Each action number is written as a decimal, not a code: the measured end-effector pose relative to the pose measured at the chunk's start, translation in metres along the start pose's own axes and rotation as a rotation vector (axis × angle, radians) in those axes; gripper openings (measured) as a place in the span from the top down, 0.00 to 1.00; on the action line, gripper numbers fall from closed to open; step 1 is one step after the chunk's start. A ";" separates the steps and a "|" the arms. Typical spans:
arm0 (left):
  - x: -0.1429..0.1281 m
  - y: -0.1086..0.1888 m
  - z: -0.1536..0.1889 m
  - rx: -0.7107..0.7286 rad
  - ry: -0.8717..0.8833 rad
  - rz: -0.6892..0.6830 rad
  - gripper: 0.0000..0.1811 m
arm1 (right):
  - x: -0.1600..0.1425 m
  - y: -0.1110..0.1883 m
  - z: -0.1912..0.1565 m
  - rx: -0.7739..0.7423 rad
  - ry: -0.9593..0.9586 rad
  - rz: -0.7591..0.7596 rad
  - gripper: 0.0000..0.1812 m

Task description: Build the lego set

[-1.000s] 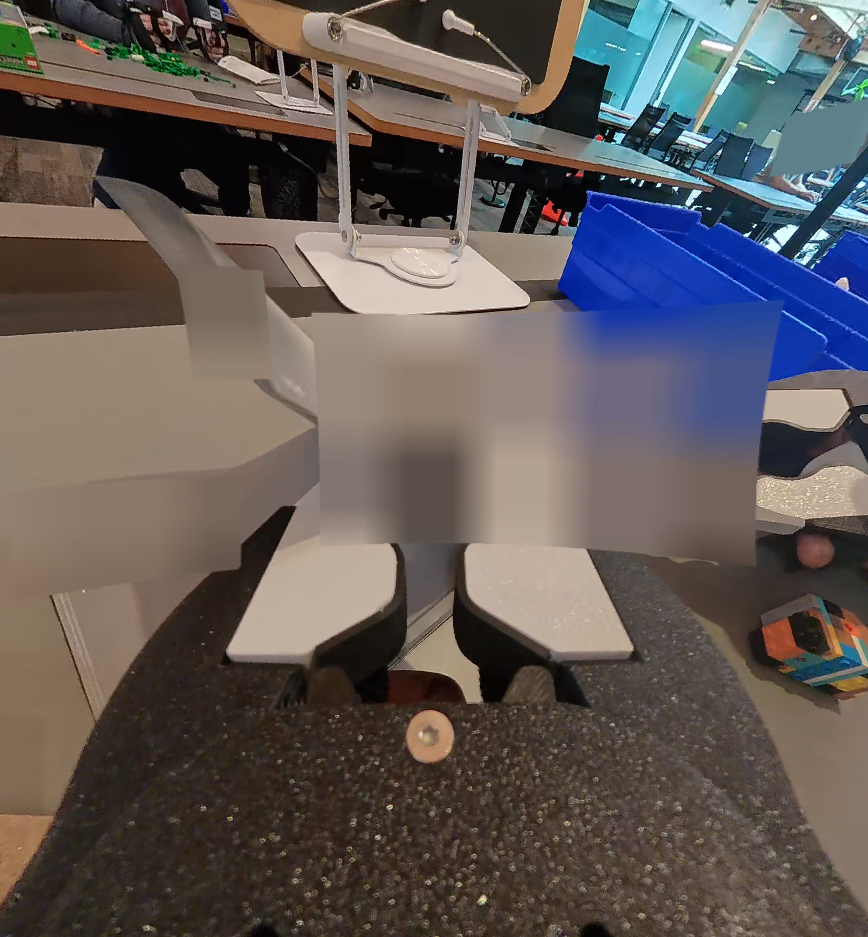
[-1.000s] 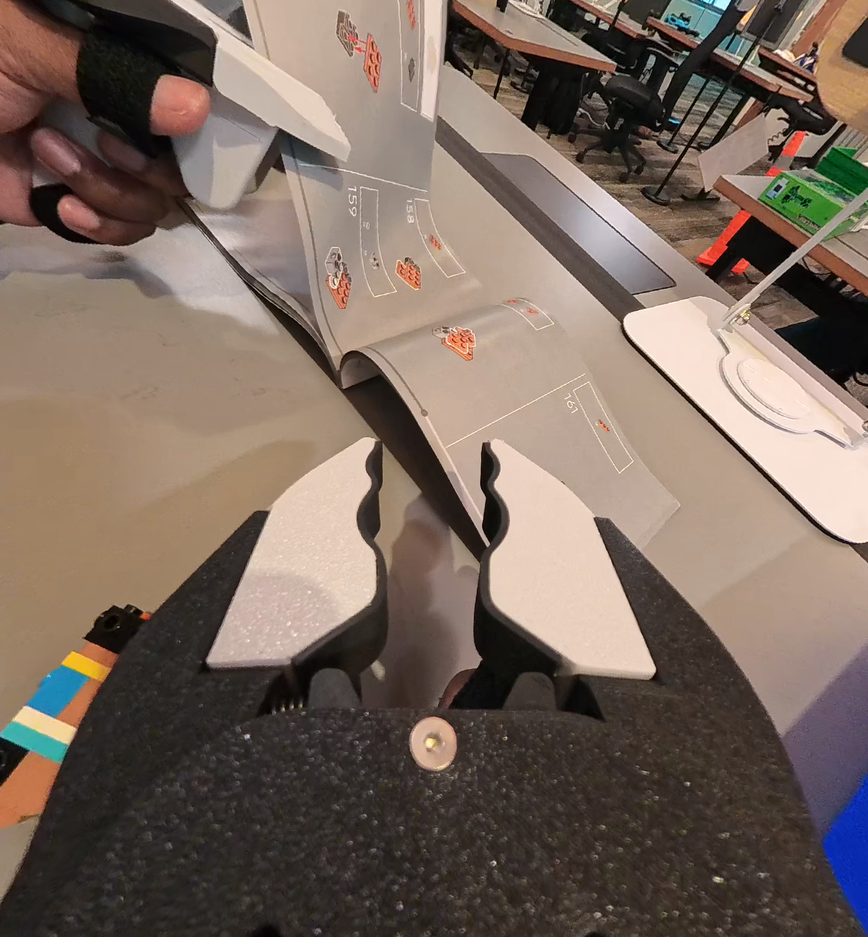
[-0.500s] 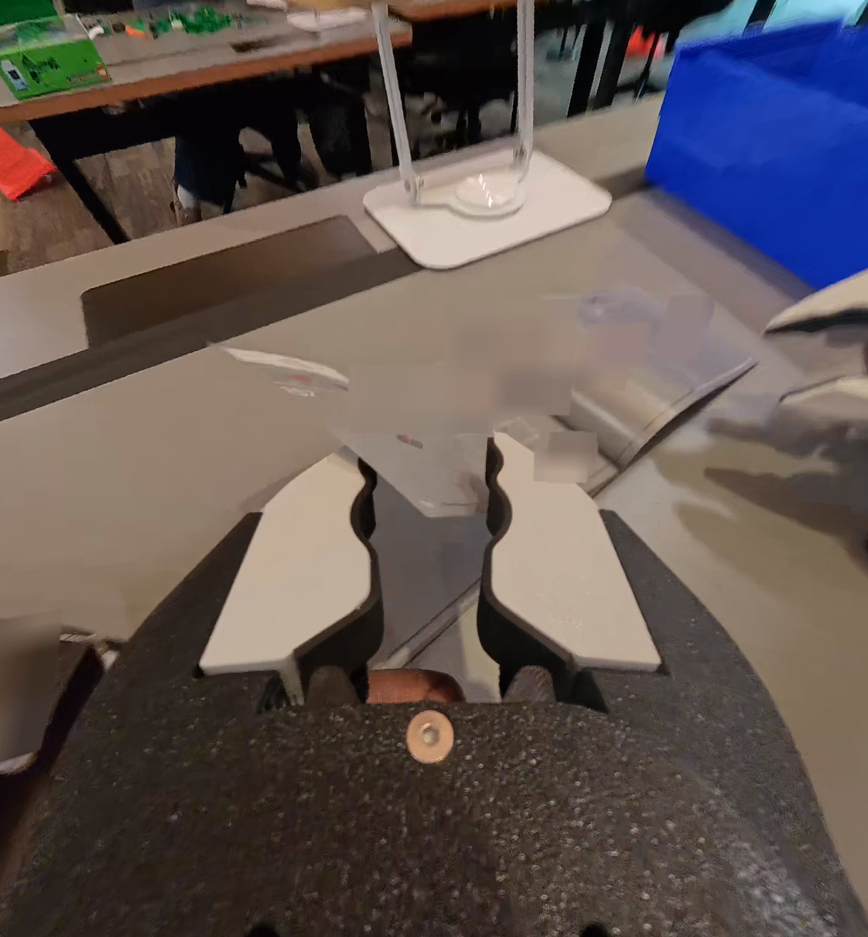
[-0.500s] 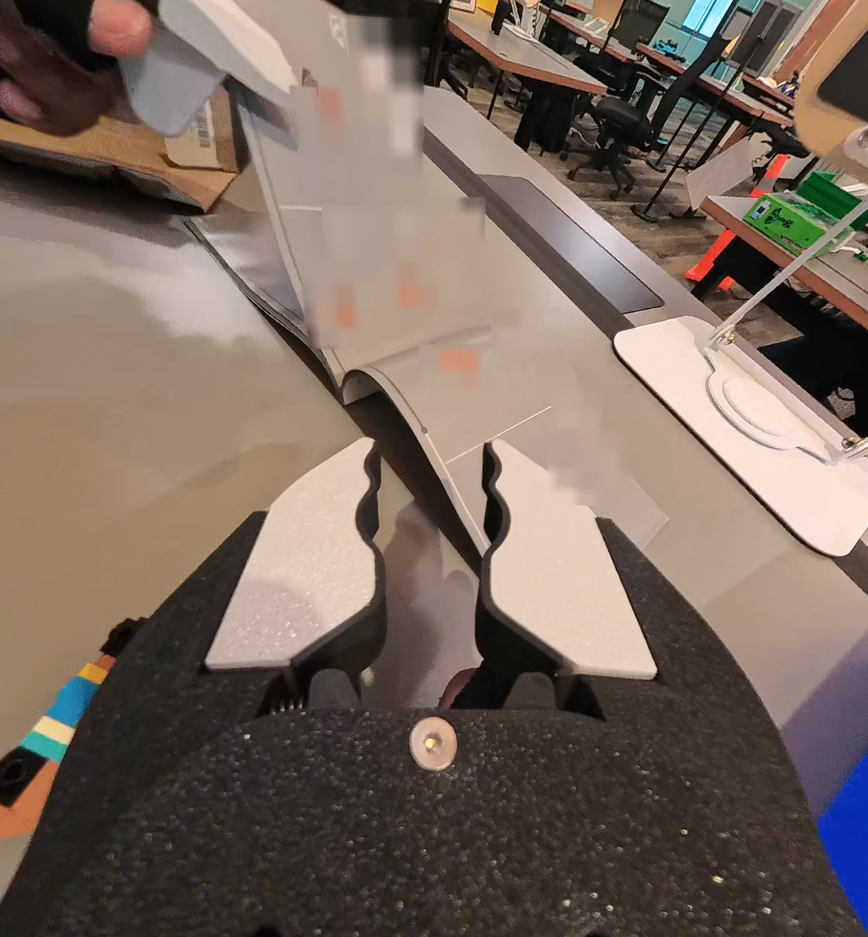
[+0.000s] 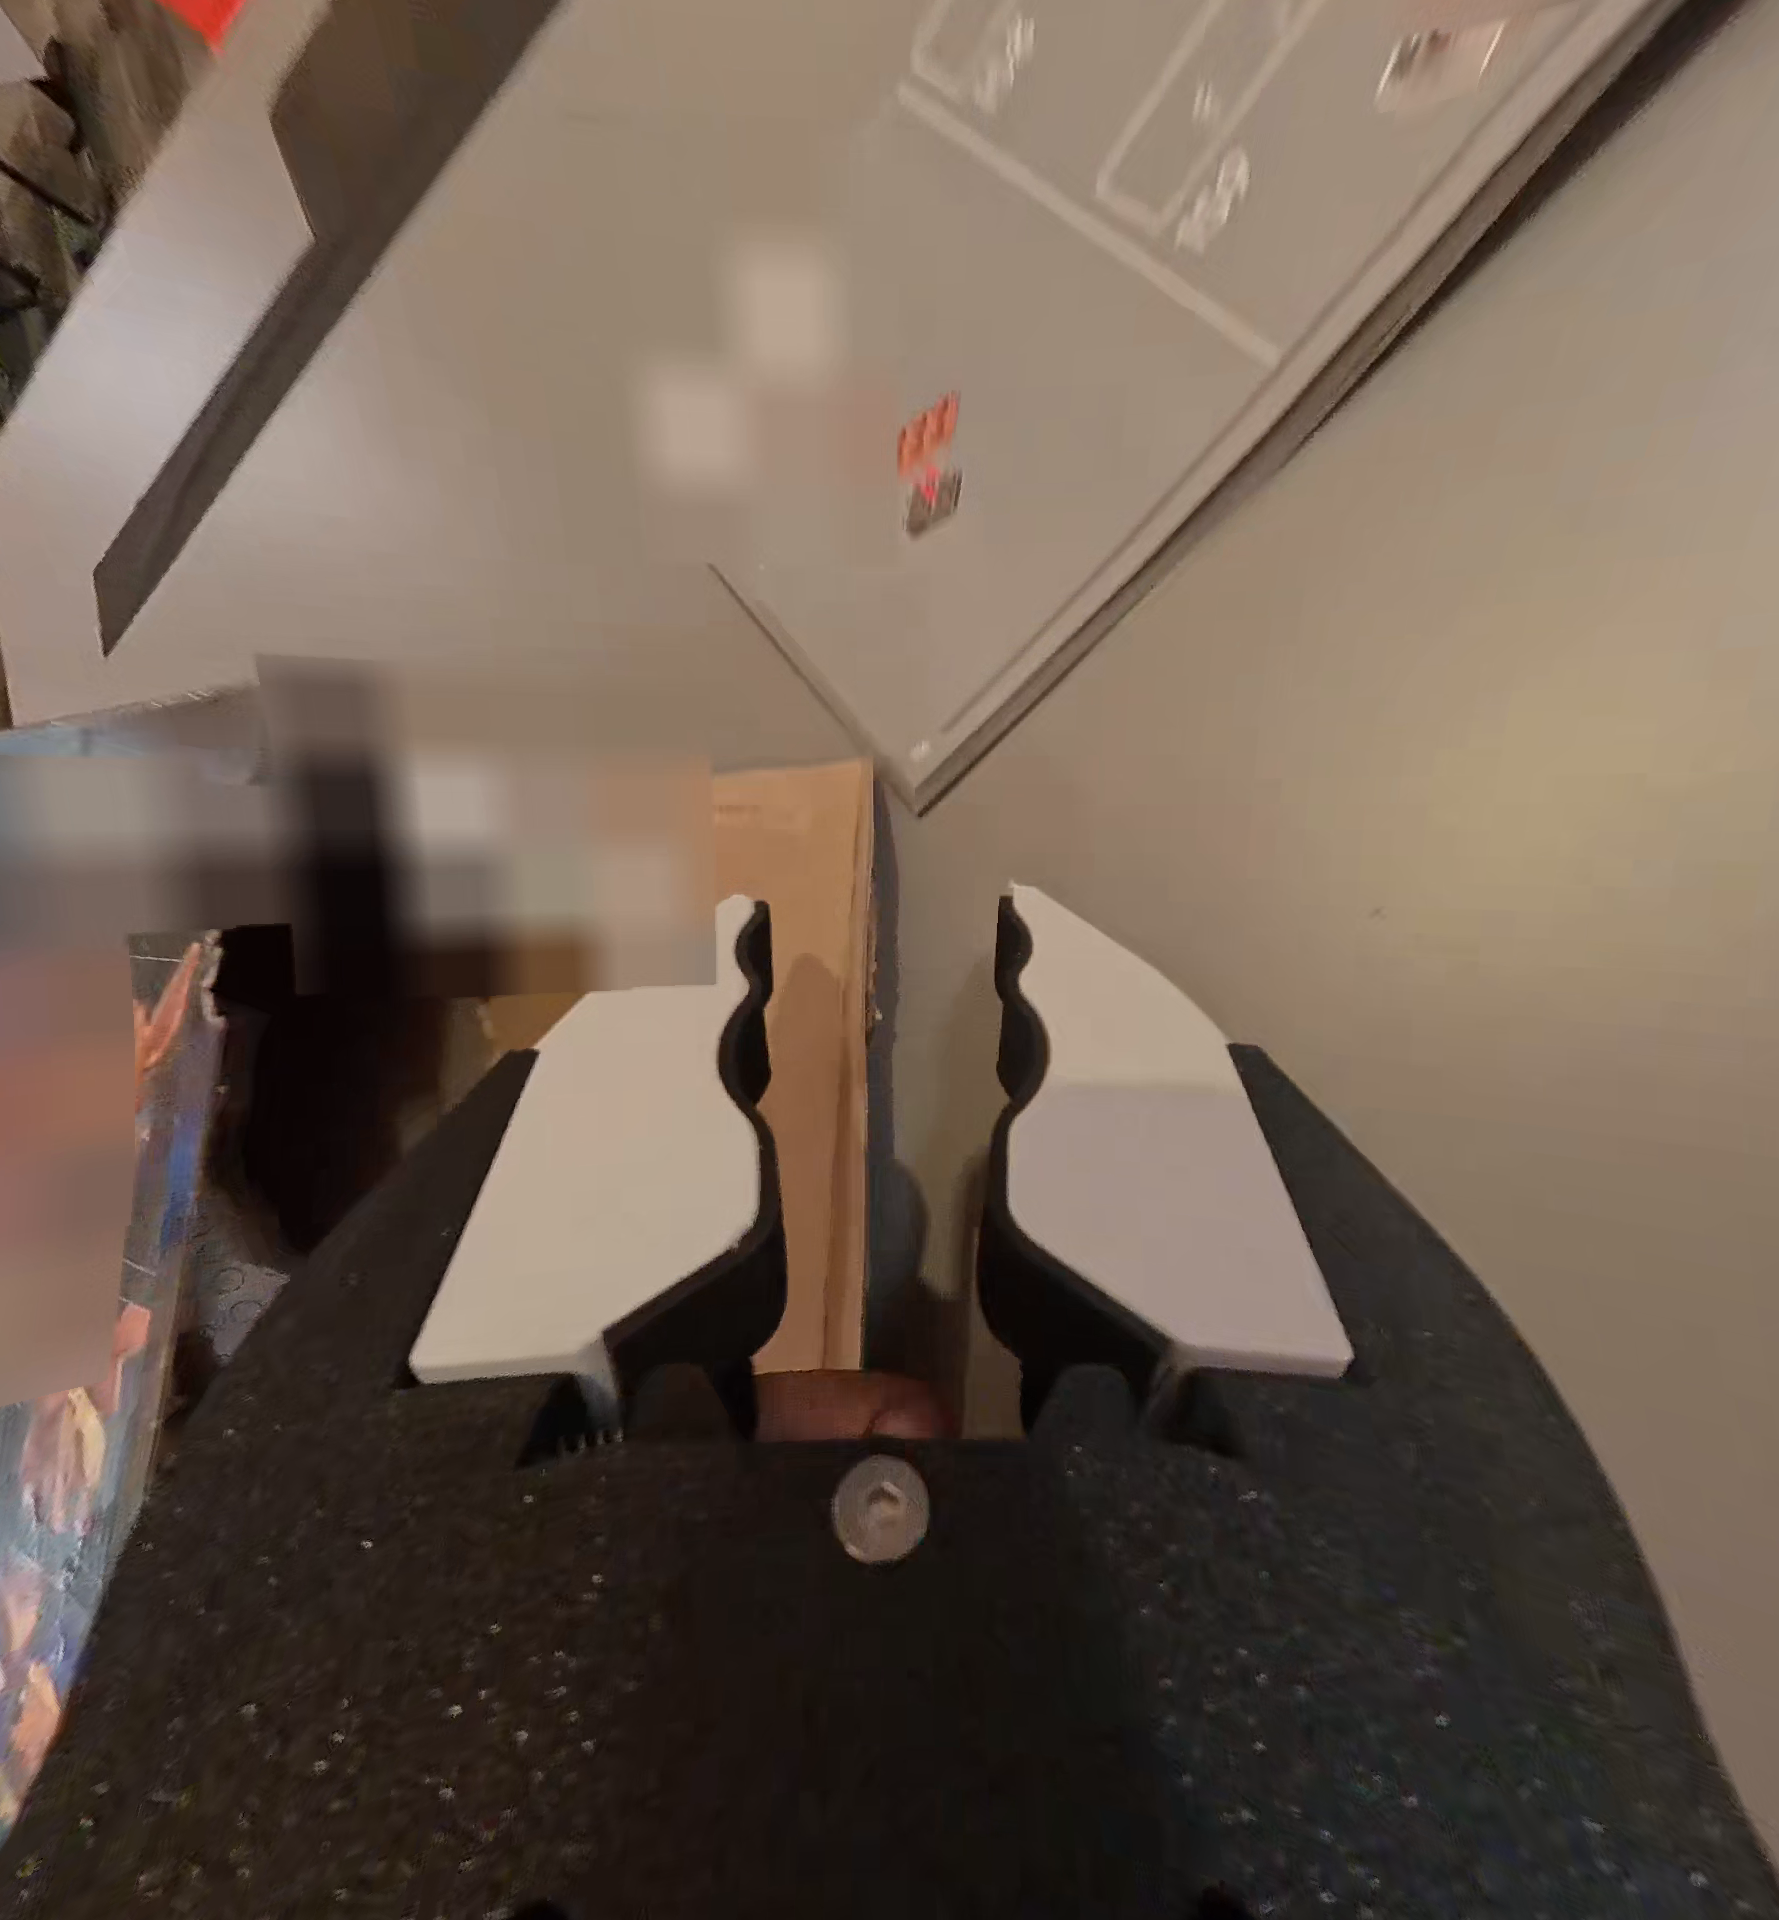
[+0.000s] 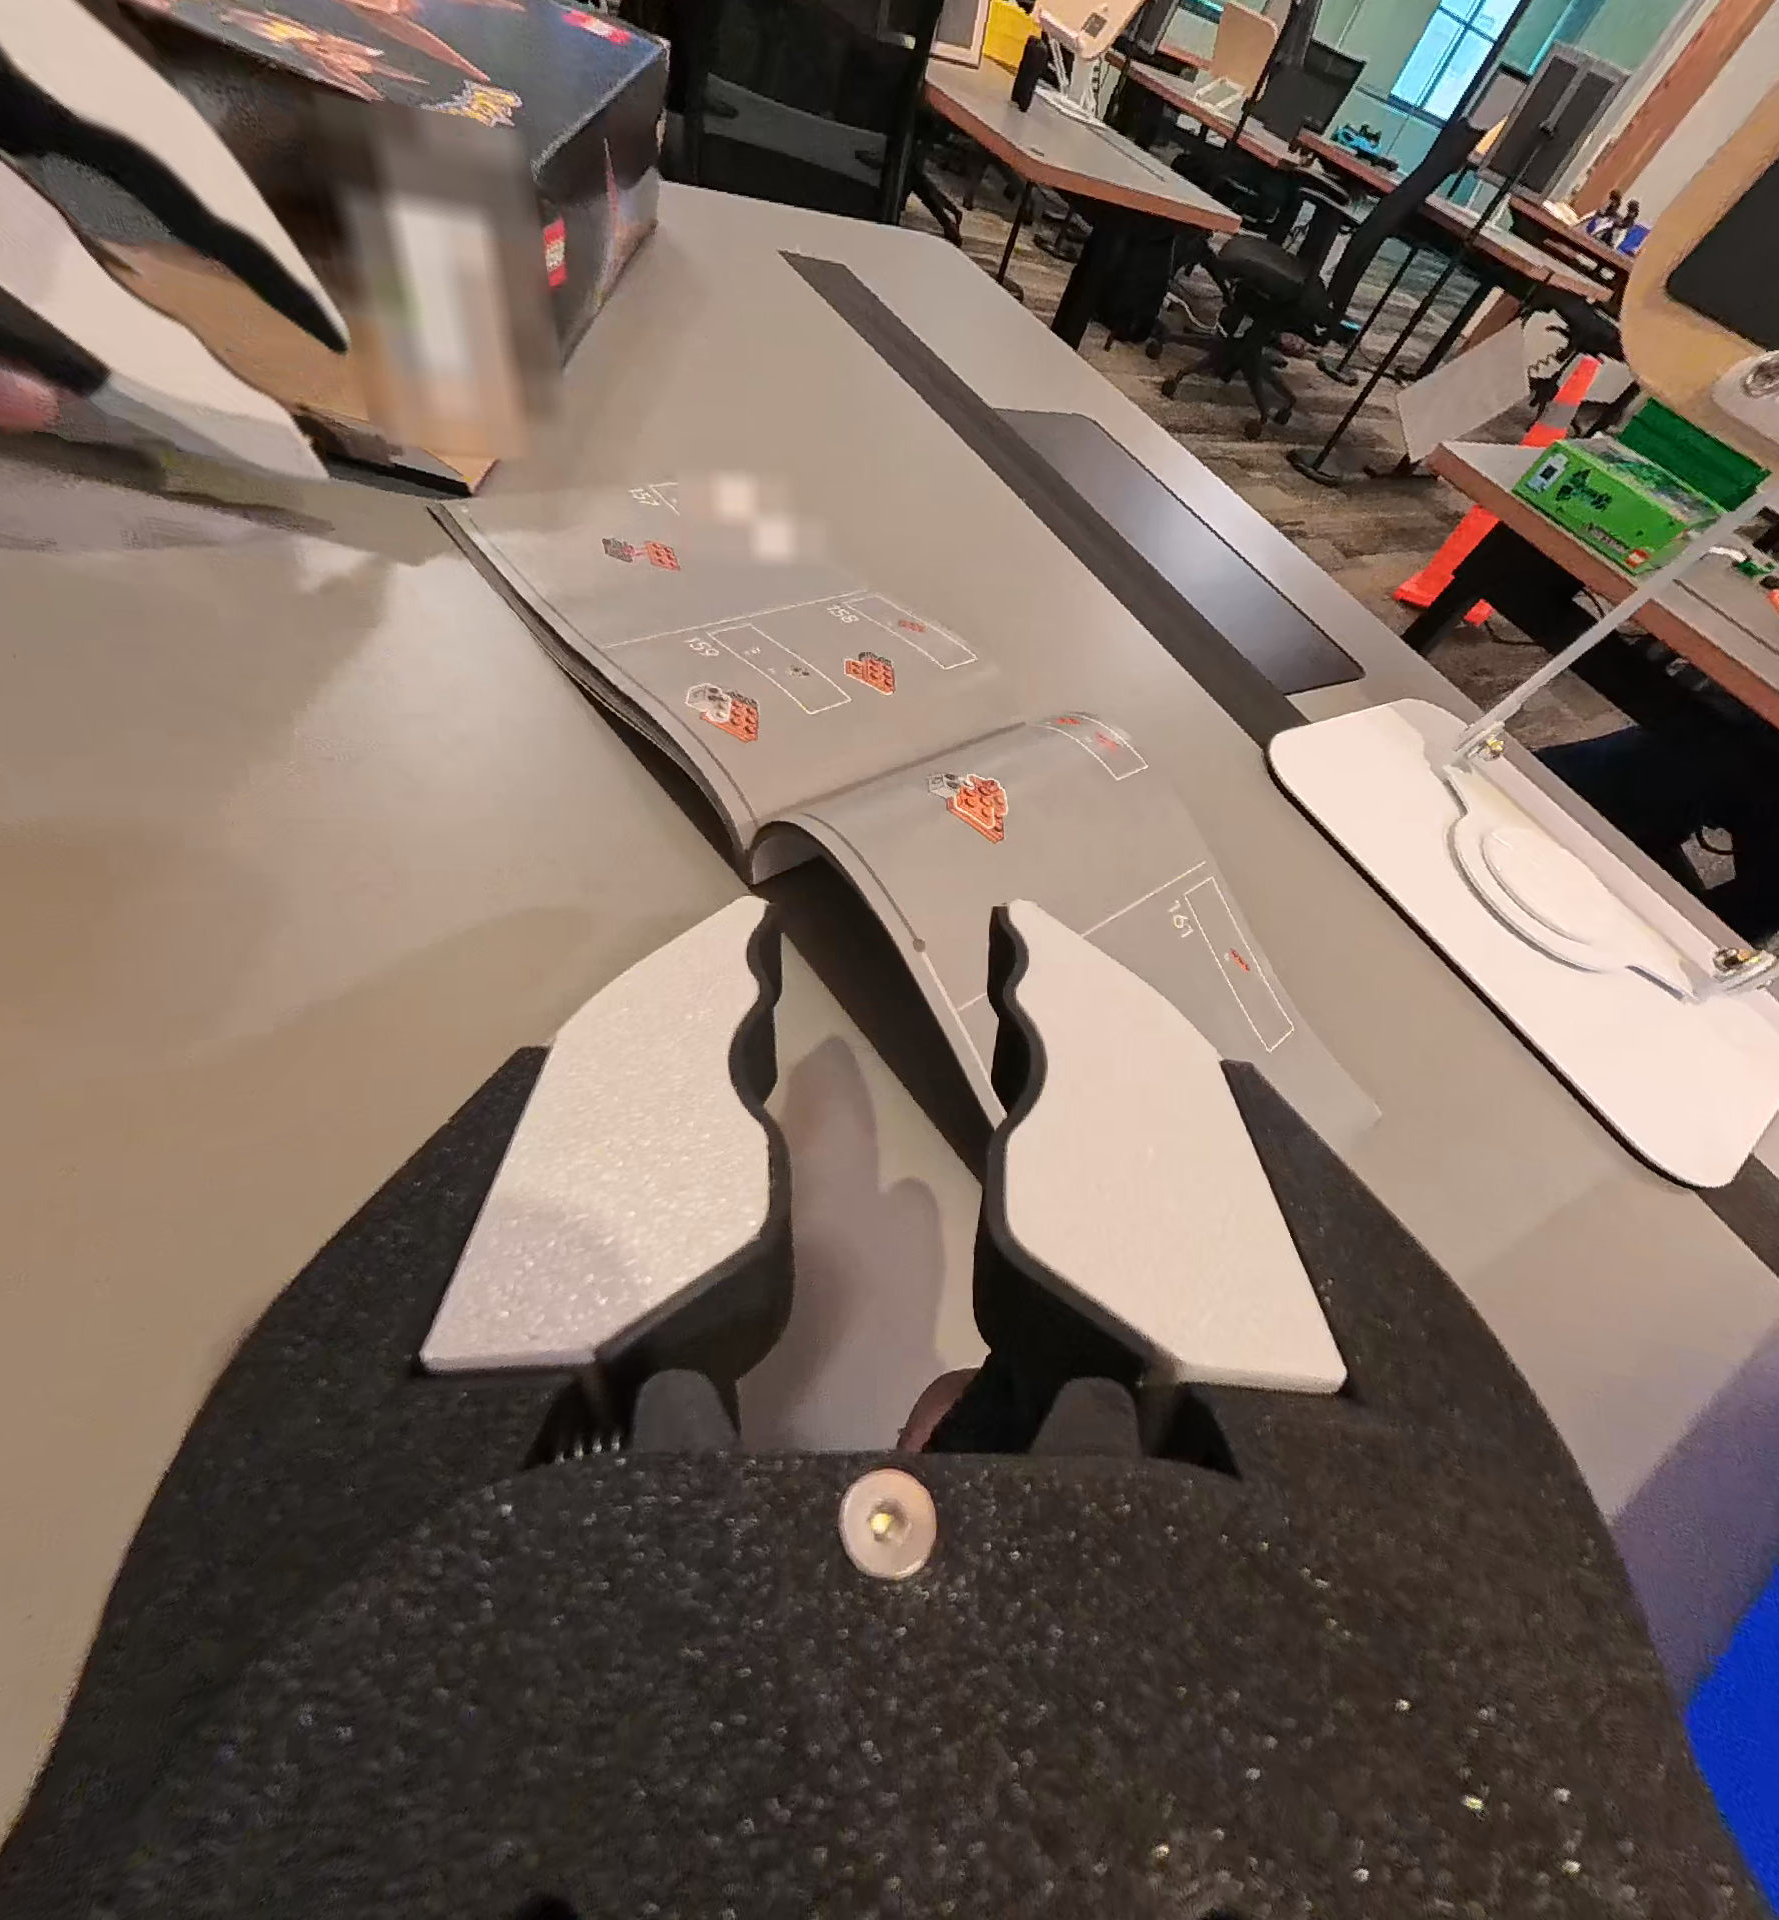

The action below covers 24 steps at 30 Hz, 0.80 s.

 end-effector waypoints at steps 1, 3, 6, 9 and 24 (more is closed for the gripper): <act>-0.005 -0.005 0.001 0.001 -0.018 -0.034 0.78 | 0.000 0.000 -0.001 0.000 0.005 -0.002 0.79; -0.010 -0.011 -0.002 0.024 -0.033 -0.065 0.83 | -0.001 0.002 -0.001 -0.005 0.015 -0.005 0.79; -0.016 -0.016 -0.005 0.037 -0.049 -0.112 0.96 | -0.002 0.004 -0.001 -0.012 0.024 -0.006 0.79; -0.017 -0.018 -0.006 0.031 -0.047 -0.118 0.99 | -0.005 0.004 -0.001 -0.010 0.023 -0.010 0.79; 0.016 -0.012 0.009 -0.003 -0.033 -0.044 0.99 | -0.010 0.008 0.002 -0.013 0.035 -0.019 0.79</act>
Point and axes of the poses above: each gripper's, where its closed fingertips meet, y back along the fingers, x out of its top, z = x × y across the jaws, the point moved 1 cm from there along y, back along the fingers, and after that the axes turned 8 degrees about -y, right-handed, at the moved point
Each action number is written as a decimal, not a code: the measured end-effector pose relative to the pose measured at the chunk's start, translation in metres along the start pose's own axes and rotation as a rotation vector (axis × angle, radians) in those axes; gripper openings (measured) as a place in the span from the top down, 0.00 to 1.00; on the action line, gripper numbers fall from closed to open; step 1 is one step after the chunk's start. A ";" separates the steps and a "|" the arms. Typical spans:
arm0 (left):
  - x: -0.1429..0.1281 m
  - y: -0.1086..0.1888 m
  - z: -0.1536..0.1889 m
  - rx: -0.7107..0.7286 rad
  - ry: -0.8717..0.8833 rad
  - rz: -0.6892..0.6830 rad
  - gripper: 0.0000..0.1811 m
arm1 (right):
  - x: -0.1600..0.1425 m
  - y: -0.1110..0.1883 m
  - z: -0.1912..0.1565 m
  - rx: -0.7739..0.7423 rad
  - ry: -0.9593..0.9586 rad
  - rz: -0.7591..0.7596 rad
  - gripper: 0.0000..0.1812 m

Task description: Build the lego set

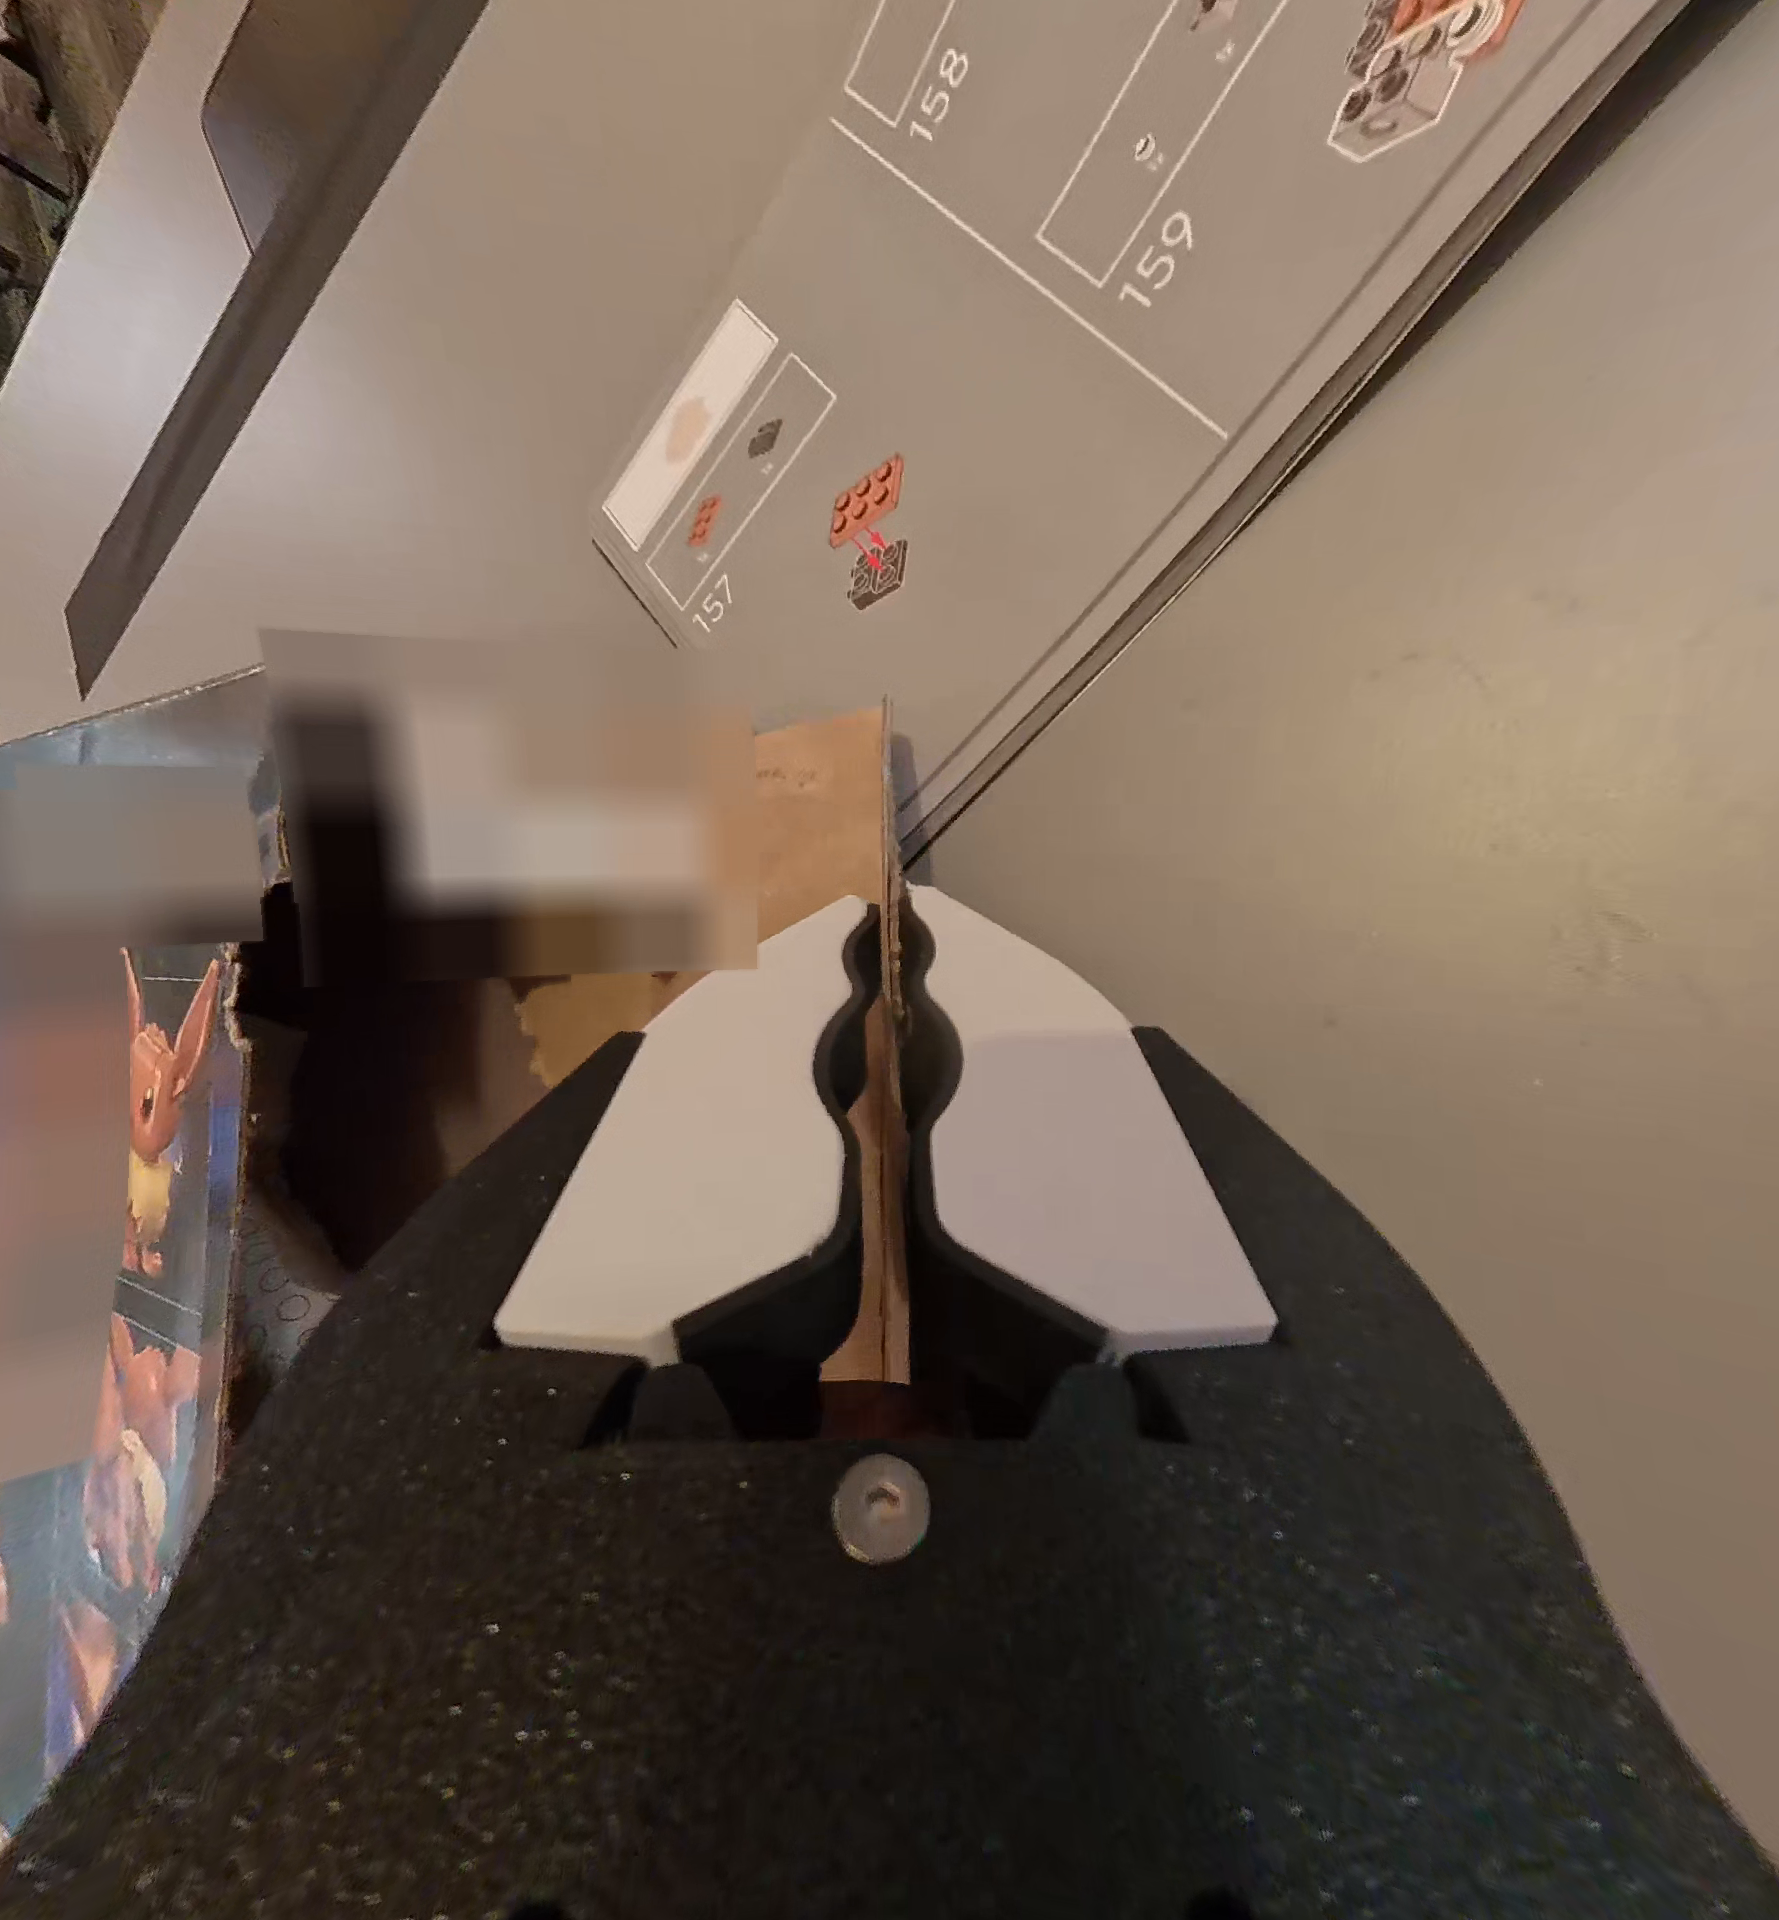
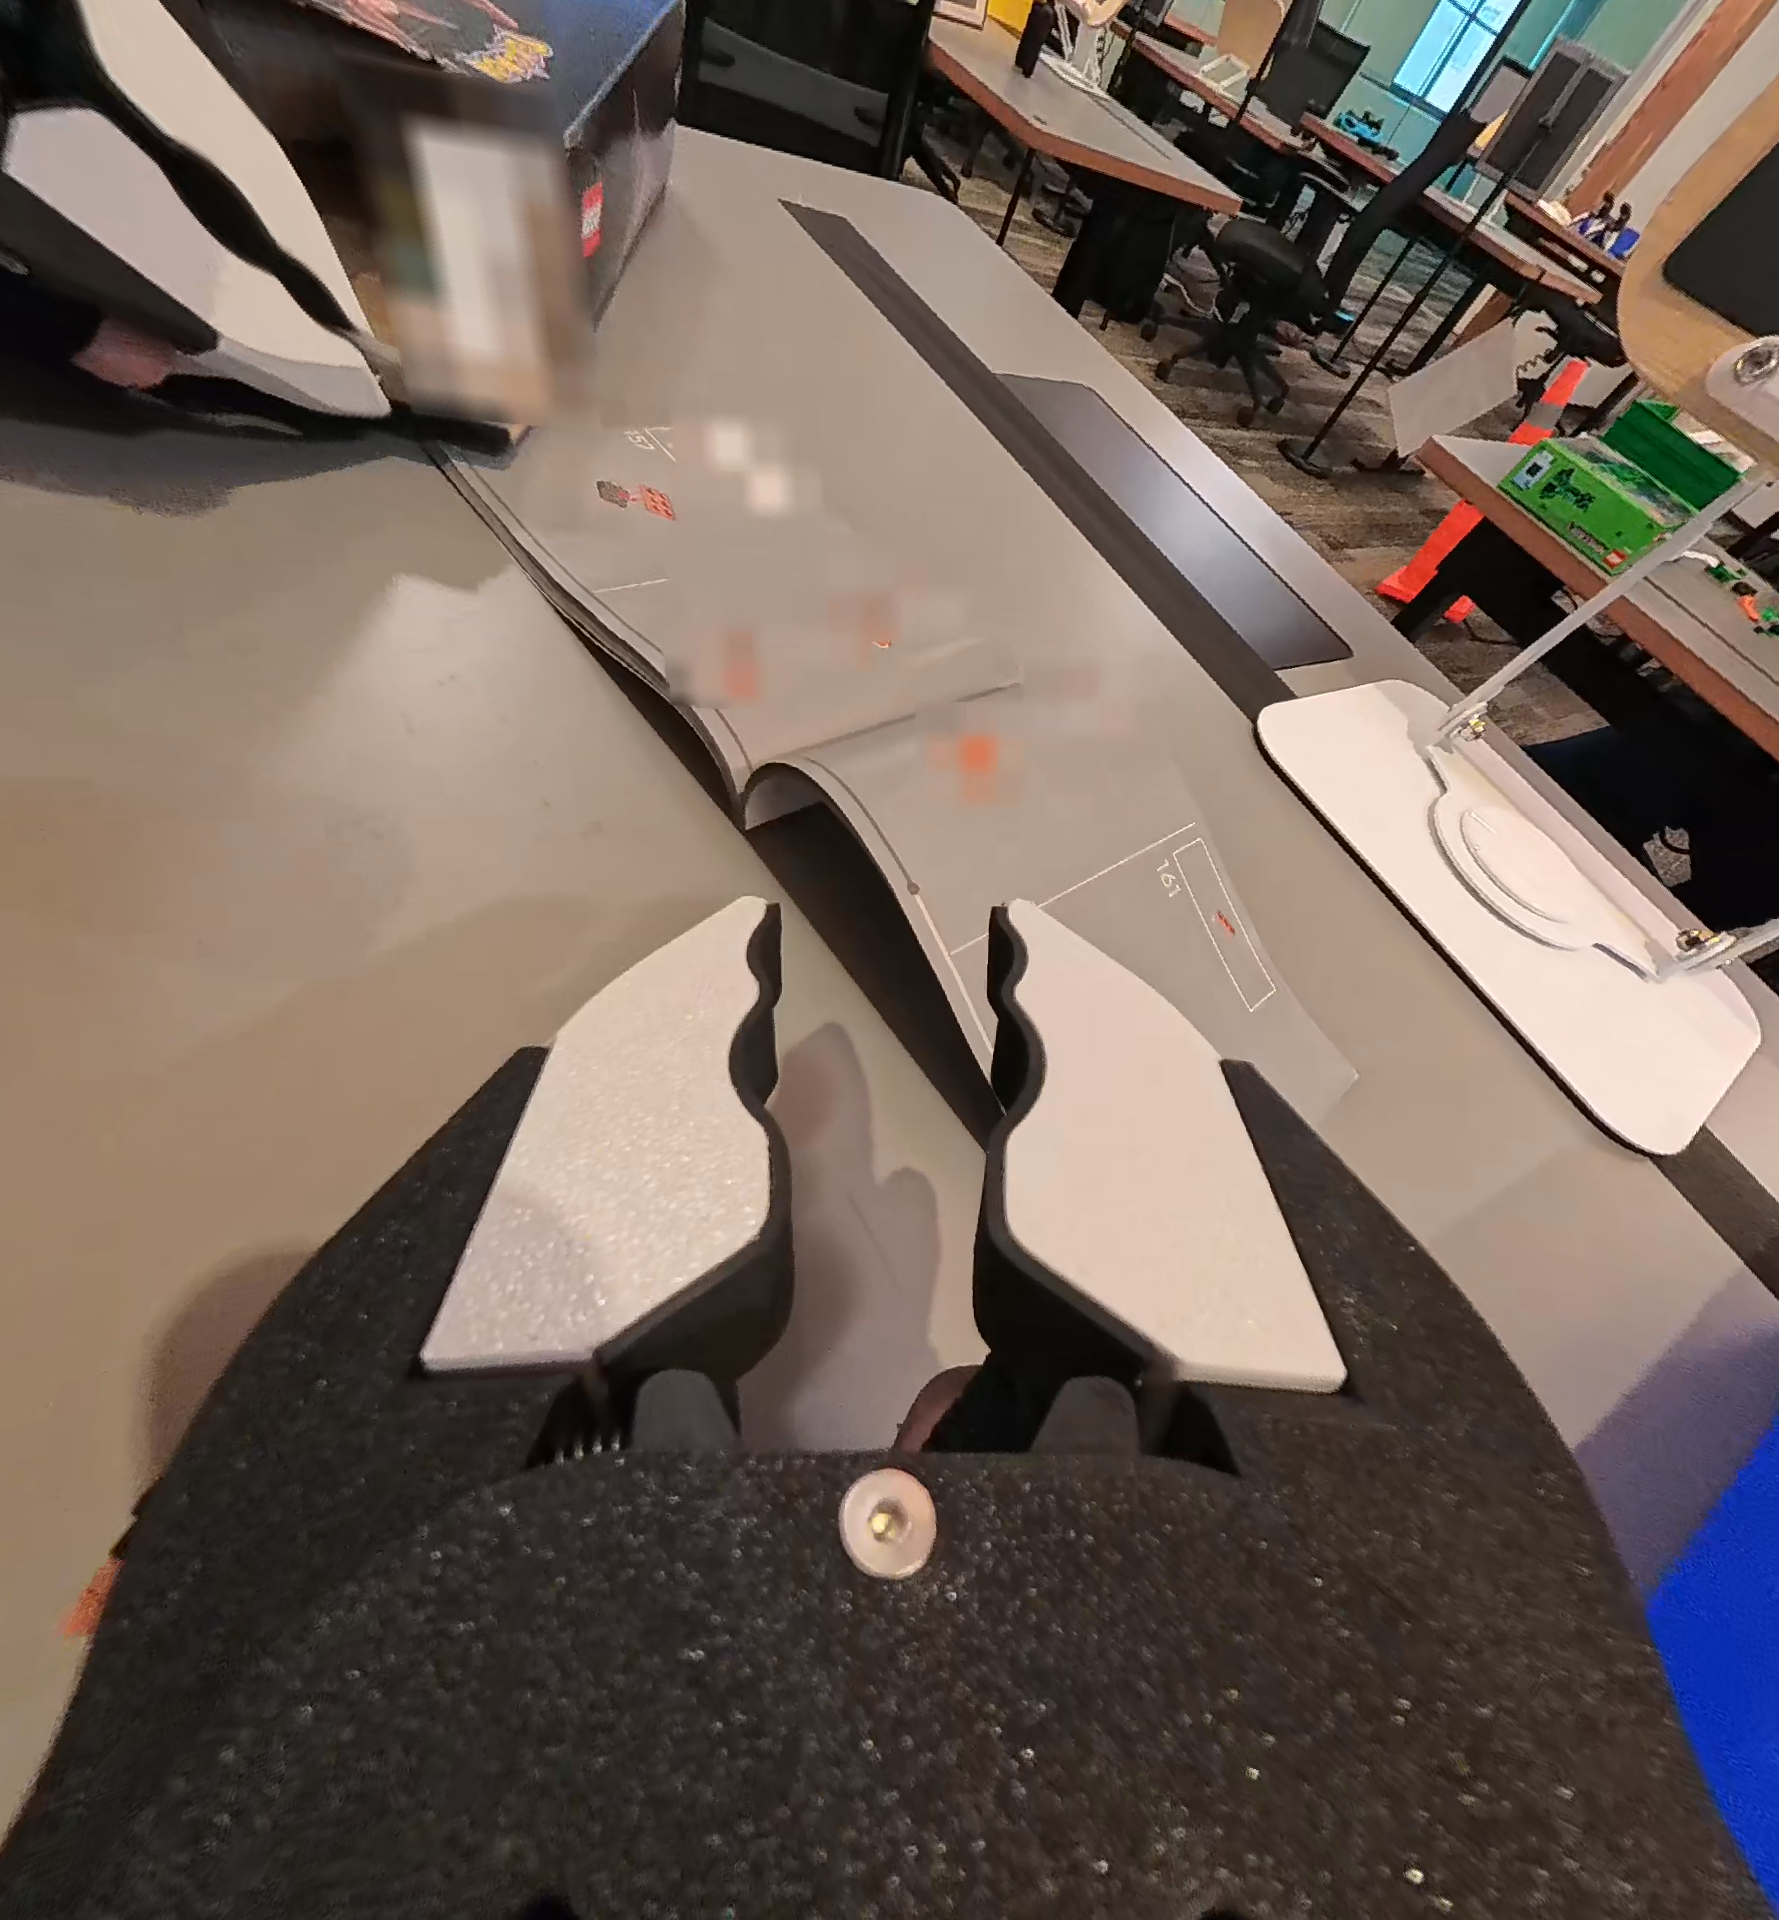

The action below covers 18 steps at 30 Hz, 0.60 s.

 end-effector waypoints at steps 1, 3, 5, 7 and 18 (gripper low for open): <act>0.000 0.000 0.000 0.004 -0.001 0.005 0.99 | 0.000 0.001 0.000 -0.001 0.000 0.000 0.79; 0.002 0.002 -0.002 0.014 0.004 0.024 0.98 | -0.001 0.002 0.001 -0.002 -0.001 0.002 0.79; 0.007 0.006 -0.004 0.019 0.019 0.066 0.93 | -0.002 0.002 0.002 -0.001 -0.001 0.002 0.79; 0.015 0.012 -0.003 0.006 0.038 0.127 0.89 | -0.003 0.004 0.003 -0.002 -0.002 0.002 0.79; 0.077 0.031 0.042 -0.184 0.093 0.462 0.75 | -0.014 0.018 0.012 -0.022 -0.016 -0.009 0.74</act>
Point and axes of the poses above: each gripper's, where its closed fingertips meet, y back along the fingers, x out of its top, z = x × y across the jaws, the point moved 1 cm from there along y, back along the fingers, and after that the axes turned 8 degrees about -y, right-handed, at the moved point
